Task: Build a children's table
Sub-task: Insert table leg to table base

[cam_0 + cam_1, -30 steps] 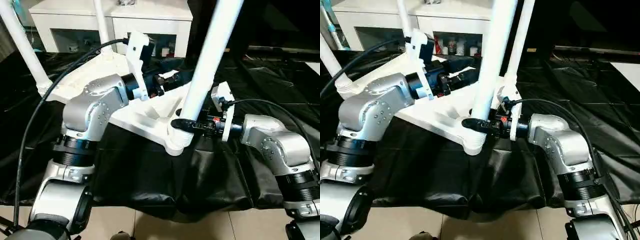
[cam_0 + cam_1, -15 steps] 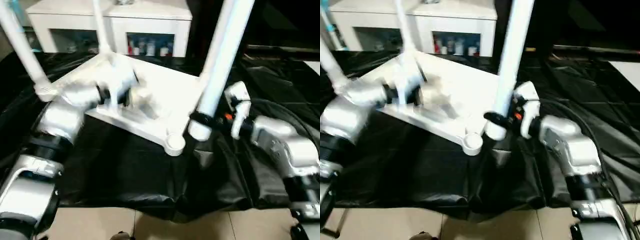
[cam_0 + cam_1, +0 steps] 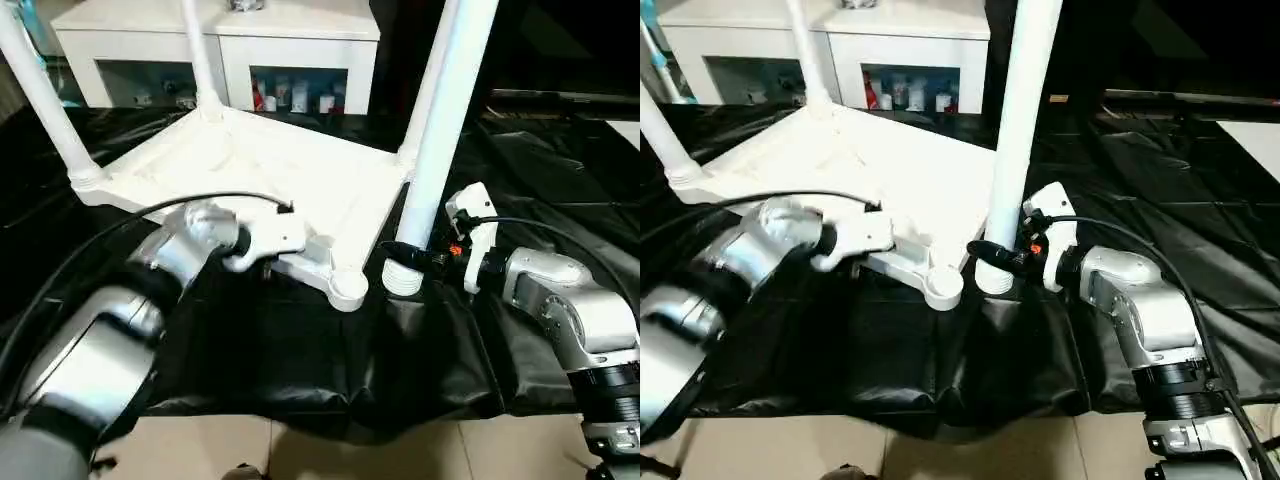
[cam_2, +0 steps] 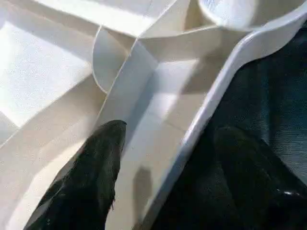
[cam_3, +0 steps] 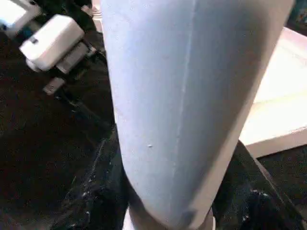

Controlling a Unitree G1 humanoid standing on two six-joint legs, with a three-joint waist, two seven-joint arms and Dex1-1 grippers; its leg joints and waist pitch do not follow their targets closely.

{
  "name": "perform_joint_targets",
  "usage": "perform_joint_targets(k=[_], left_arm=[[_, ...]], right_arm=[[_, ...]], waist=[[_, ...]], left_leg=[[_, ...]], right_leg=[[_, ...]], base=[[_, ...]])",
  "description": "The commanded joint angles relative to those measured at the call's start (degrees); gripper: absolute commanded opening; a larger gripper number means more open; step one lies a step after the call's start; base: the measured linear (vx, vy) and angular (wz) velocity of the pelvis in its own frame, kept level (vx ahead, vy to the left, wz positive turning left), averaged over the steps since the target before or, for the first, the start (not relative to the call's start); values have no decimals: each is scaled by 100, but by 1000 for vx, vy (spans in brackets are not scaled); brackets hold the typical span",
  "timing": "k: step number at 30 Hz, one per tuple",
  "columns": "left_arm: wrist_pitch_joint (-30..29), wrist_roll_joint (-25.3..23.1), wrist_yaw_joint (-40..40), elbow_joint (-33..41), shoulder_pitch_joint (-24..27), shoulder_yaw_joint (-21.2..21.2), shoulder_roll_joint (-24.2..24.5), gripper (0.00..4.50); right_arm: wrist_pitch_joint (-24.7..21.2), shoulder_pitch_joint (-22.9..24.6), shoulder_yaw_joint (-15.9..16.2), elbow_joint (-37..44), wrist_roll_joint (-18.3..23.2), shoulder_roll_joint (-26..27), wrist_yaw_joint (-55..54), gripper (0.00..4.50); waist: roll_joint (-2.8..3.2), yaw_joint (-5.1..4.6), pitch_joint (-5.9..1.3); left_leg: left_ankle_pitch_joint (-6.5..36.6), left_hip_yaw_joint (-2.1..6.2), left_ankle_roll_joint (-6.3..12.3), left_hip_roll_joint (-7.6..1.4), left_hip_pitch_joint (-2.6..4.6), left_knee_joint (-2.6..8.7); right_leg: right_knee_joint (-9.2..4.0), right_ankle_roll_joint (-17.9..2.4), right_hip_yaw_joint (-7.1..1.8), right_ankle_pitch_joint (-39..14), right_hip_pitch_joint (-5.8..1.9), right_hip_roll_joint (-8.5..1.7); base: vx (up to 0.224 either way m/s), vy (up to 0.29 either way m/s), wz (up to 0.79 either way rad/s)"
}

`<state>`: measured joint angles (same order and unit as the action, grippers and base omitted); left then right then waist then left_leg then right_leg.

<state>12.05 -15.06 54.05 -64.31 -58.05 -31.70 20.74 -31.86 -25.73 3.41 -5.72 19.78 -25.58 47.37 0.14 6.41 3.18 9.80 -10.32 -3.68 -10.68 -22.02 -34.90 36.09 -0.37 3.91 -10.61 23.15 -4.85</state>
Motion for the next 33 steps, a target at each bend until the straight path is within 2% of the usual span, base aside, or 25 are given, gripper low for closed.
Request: perform_joint_targets(k=[1, 3, 9, 11, 14, 20, 25, 26, 30, 33], left_arm=[[87, -88, -172, -251, -85, 2, -85, 312], [193, -209, -275, -475, -120, -1, -195, 305], [212, -338, -427, -866, -220, 35, -373, 256], [190, -305, -354, -960, -256, 99, -410, 247], [239, -391, -284, -1063, -292, 130, -443, 211], [221, -381, -89, -1128, -319, 202, -502, 173], [19, -280, 354, -1148, -361, 315, -556, 141], [-210, -169, 539, -1154, -362, 446, -620, 129], [-470, -50, 788, -1135, -250, 611, -715, 108], [-502, -106, 769, -1120, -177, 572, -700, 96]], right_arm=[[-28, 63, 24, 185, -28, -73, -26, 186], [-51, 87, 25, 226, -25, -90, -18, 186], [-26, 77, 94, 242, -51, -87, 36, 186], [-58, 101, 140, 307, -24, -89, 114, 186], [25, 177, 271, 368, -108, -132, 175, 186], [51, 198, 264, 368, -104, -112, 139, 186], [181, 162, 231, 234, -195, -71, 3, 186], [276, 90, 195, 63, -316, 5, -226, 186], [402, -20, 72, -208, -478, 227, -696, 186], [454, -30, 37, -257, -520, 305, -856, 186]], waist=[[30, 7, -469], [13, 8, -470], [15, 12, -466], [15, 12, -466], [16, 15, -462], [24, 13, -463], [16, 13, -458], [17, 9, -454], [19, -4, -450], [25, -16, -451]], left_leg=[[1027, 93, 109, -204, 108, 373], [1047, 95, 131, -208, 112, 373], [1084, 103, 155, -217, 117, 378], [1071, 102, 173, -213, 111, 377], [1061, 106, 208, -223, 115, 379], [1111, 112, 174, -230, 121, 389], [1081, 104, 186, -228, 120, 388], [1077, 102, 173, -226, 120, 391], [1133, 96, 161, -211, 118, 392], [1152, 104, 169, -215, 117, 400]], right_leg=[[-387, -1436, -259, -178, -379, -364], [-397, -1461, -257, -221, -377, -368], [-405, -1455, -257, -346, -373, -378], [-409, -1466, -257, -311, -378, -378], [-405, -1491, -257, -230, -373, -380], [-407, -1519, -259, -272, -374, -390], [-406, -1569, -258, -222, -368, -399], [-404, -1577, -260, -249, -362, -402], [-430, -1599, -254, -391, -361, -400], [-427, -1587, -257, -379, -367, -401]], base=[[0, 0, 0], [0, 0, 0], [0, 0, 0], [0, 0, 0], [0, 0, 0], [0, 0, 0], [0, 0, 0], [0, 0, 0], [0, 0, 0], [0, 0, 0]])
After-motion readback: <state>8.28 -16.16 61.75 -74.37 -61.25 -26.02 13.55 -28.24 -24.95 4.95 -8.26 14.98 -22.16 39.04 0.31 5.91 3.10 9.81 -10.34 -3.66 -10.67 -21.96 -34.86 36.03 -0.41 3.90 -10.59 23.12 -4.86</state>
